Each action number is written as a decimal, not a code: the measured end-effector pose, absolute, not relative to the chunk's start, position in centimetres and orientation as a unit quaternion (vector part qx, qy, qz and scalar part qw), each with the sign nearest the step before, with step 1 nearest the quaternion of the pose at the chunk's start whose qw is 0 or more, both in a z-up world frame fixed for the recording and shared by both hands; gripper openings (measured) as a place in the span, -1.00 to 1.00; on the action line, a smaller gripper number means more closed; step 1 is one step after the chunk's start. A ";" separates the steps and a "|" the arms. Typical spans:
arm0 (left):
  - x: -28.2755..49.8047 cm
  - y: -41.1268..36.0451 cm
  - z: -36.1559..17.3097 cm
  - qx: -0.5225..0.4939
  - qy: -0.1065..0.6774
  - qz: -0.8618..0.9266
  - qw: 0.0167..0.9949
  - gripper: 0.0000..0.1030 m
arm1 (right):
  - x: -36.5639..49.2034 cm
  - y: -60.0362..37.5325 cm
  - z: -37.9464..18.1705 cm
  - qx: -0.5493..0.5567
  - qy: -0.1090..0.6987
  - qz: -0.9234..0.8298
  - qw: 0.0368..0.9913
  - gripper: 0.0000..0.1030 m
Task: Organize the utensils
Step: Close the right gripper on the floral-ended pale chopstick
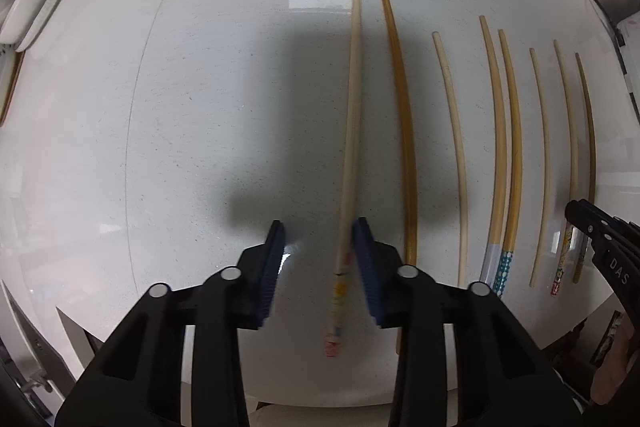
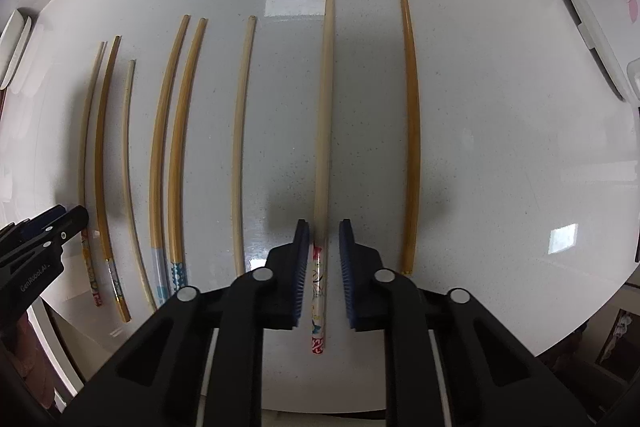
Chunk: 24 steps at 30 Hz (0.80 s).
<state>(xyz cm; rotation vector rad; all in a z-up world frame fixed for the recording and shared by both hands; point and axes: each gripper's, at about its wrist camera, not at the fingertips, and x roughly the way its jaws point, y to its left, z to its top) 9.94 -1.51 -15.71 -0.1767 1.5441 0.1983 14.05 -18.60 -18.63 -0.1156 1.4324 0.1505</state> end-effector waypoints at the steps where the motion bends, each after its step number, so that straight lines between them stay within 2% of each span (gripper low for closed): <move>1: 10.0 -1.7 -15.7 -0.077 0.696 0.088 0.708 -0.61 | 14.2 -18.6 -18.6 -0.052 0.657 0.068 0.749 -0.85; 2: 10.0 -1.9 -15.6 -0.075 0.698 0.086 0.707 -0.78 | 14.3 -18.6 -18.6 -0.051 0.659 0.068 0.747 -0.88; 4: 10.1 -2.3 -15.6 -0.072 0.700 0.086 0.705 -0.86 | 14.6 -18.8 -18.6 -0.046 0.662 0.066 0.746 -0.88; 24: 9.6 -1.1 -14.4 -0.093 0.676 0.087 0.726 -0.88 | 13.0 -18.5 -17.3 -0.038 0.644 0.076 0.760 -0.88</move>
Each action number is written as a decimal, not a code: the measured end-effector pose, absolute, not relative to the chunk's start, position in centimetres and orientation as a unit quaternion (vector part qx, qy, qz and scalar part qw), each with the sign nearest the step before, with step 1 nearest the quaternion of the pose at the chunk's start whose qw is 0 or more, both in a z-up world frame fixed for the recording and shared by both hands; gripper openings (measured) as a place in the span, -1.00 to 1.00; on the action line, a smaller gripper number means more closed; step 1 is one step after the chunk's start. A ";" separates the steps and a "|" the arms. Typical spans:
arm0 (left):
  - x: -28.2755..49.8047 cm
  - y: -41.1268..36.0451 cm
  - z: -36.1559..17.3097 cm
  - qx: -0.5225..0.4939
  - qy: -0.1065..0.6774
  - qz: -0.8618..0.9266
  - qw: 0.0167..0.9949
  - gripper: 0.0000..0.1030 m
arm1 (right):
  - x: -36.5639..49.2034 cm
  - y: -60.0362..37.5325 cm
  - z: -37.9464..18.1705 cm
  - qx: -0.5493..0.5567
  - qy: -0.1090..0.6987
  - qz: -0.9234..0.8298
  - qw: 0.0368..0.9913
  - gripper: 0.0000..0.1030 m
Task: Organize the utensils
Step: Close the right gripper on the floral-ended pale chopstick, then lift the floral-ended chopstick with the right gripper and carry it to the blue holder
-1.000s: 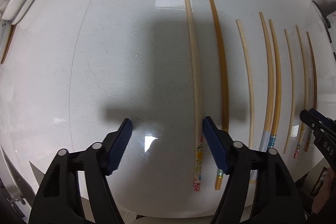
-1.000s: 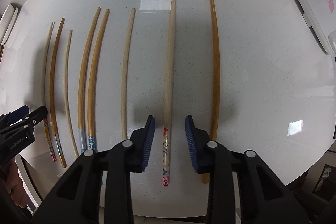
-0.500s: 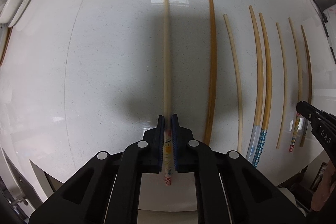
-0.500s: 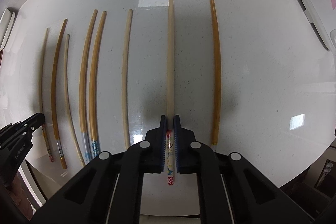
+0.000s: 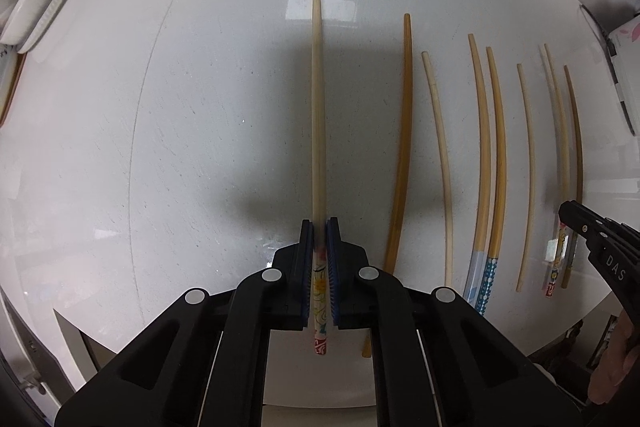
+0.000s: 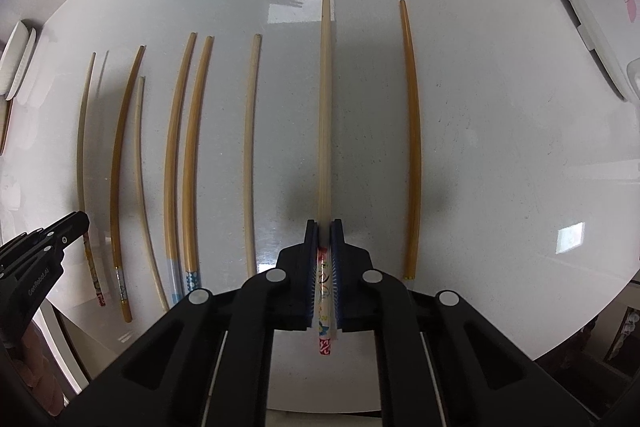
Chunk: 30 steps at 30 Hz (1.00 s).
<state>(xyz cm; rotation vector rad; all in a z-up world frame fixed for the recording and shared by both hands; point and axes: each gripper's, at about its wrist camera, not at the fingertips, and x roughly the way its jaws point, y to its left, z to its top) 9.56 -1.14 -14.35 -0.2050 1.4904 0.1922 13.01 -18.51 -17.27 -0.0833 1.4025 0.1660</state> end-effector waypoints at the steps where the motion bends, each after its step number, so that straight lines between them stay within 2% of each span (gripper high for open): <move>1: 9.5 -1.0 -14.1 -0.095 0.674 0.085 0.728 -0.88 | 12.9 -18.4 -17.1 -0.037 0.643 0.078 0.761 -0.88; 21: 8.4 -0.6 -7.4 -0.106 0.609 0.063 0.784 -0.88 | 12.8 -18.5 -10.7 -0.018 0.581 0.095 0.808 -0.89; 30: 10.5 0.1 -2.3 -0.112 0.569 0.058 0.813 -0.88 | 13.8 -19.3 -6.6 -0.011 0.539 0.108 0.835 -0.88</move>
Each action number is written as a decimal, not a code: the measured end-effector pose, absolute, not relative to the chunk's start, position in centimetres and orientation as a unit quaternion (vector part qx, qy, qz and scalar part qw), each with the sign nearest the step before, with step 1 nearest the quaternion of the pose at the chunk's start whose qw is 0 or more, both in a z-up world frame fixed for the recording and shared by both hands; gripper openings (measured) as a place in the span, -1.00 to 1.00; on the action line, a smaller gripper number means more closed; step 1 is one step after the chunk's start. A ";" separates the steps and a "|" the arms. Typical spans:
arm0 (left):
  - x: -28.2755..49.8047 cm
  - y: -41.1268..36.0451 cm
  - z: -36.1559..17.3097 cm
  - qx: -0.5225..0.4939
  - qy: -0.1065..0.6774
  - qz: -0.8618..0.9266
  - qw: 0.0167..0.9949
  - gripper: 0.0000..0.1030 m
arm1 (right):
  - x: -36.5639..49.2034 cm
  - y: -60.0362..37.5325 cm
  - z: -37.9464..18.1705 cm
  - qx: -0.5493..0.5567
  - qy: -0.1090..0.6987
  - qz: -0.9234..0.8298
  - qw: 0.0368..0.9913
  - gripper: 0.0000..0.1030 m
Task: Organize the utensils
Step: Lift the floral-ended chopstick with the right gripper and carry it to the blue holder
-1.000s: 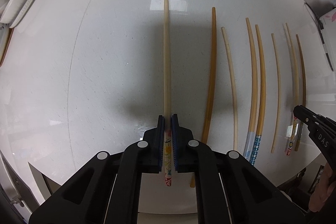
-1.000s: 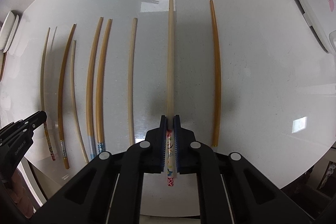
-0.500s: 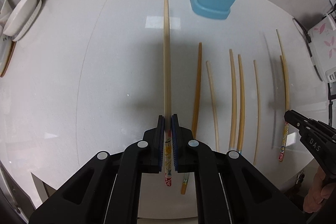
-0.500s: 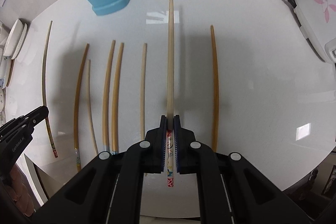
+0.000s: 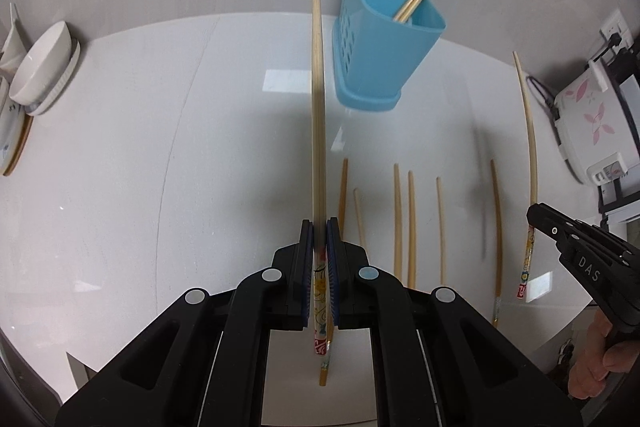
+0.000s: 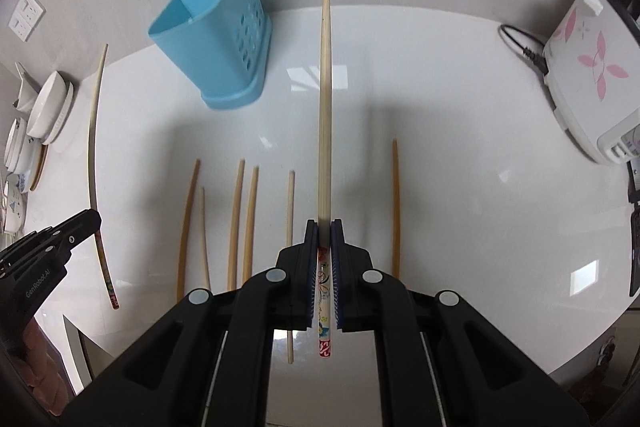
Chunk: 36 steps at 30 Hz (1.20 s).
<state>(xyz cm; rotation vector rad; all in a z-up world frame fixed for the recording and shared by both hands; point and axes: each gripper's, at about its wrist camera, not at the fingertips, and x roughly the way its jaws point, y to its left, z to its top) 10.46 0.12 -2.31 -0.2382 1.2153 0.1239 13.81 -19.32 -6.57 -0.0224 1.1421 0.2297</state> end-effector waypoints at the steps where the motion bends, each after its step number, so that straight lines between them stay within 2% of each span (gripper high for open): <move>1: 10.7 0.1 -1.9 -0.111 0.565 0.058 0.816 -0.88 | 14.0 -19.2 -6.3 -0.012 0.535 0.108 0.838 -0.88; 20: 15.6 -1.6 3.8 -0.121 0.469 0.020 0.874 -0.88 | 18.3 -17.9 2.0 -0.005 0.429 0.140 0.893 -0.88; 36: 20.8 -0.8 6.8 -0.119 0.379 0.003 0.918 -0.87 | 21.4 -16.5 3.6 0.011 0.351 0.159 0.923 -0.88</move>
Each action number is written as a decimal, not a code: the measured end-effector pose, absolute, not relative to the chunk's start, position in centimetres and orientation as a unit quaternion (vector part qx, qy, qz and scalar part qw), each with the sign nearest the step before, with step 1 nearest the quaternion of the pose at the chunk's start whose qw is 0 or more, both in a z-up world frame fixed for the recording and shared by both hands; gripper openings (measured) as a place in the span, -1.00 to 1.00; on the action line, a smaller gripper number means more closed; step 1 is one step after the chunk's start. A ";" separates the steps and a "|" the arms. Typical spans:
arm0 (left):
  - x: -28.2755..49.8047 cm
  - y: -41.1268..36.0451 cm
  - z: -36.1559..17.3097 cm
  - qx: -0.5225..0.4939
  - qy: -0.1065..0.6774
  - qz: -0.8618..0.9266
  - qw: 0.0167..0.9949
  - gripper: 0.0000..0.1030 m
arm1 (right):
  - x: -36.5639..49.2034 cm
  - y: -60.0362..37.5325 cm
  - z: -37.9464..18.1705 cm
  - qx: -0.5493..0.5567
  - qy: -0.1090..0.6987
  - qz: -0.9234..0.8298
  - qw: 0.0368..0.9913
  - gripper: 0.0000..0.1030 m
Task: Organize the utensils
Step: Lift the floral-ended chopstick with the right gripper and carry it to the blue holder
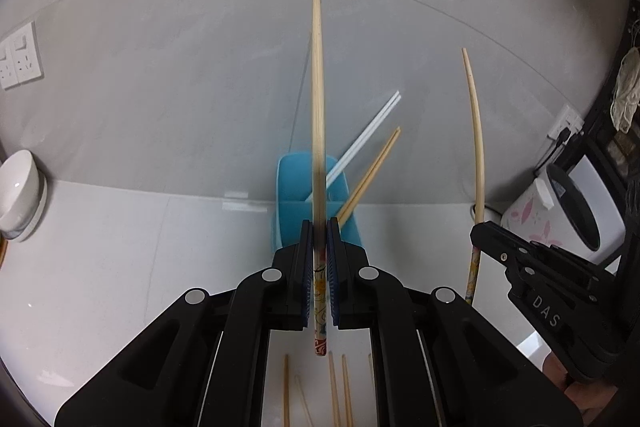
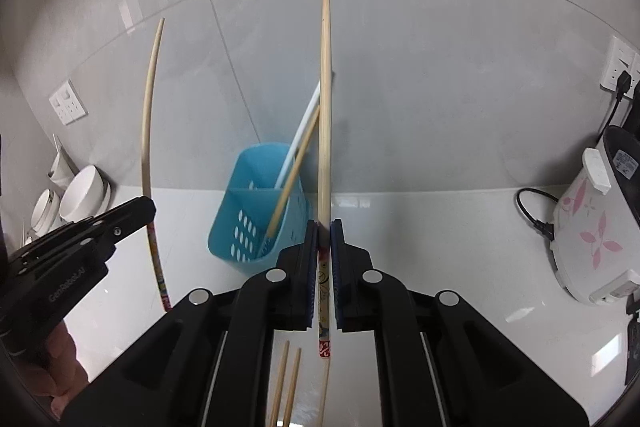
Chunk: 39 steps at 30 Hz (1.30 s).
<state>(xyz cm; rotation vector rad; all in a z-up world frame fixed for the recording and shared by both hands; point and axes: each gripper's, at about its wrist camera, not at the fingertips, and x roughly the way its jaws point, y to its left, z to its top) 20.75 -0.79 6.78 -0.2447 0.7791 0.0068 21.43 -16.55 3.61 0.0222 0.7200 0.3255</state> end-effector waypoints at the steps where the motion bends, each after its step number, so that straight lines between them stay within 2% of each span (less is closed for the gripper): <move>1: 21.0 -0.7 6.8 -0.122 0.370 0.000 0.921 -0.87 | 21.6 -16.5 3.7 0.014 0.346 0.162 0.924 -0.88; 16: 23.6 -0.3 7.1 -0.100 0.259 -0.025 0.960 -0.87 | 23.8 -16.0 3.7 0.035 0.297 0.177 0.938 -0.88; 27: 25.4 -1.7 4.5 -0.066 0.222 -0.030 0.972 -0.88 | 24.7 -15.8 2.5 0.044 0.287 0.181 0.940 -0.88; 39: 26.4 -2.3 0.8 -0.042 0.236 -0.016 0.971 -0.88 | 25.4 -15.9 1.5 0.041 0.289 0.181 0.939 -0.89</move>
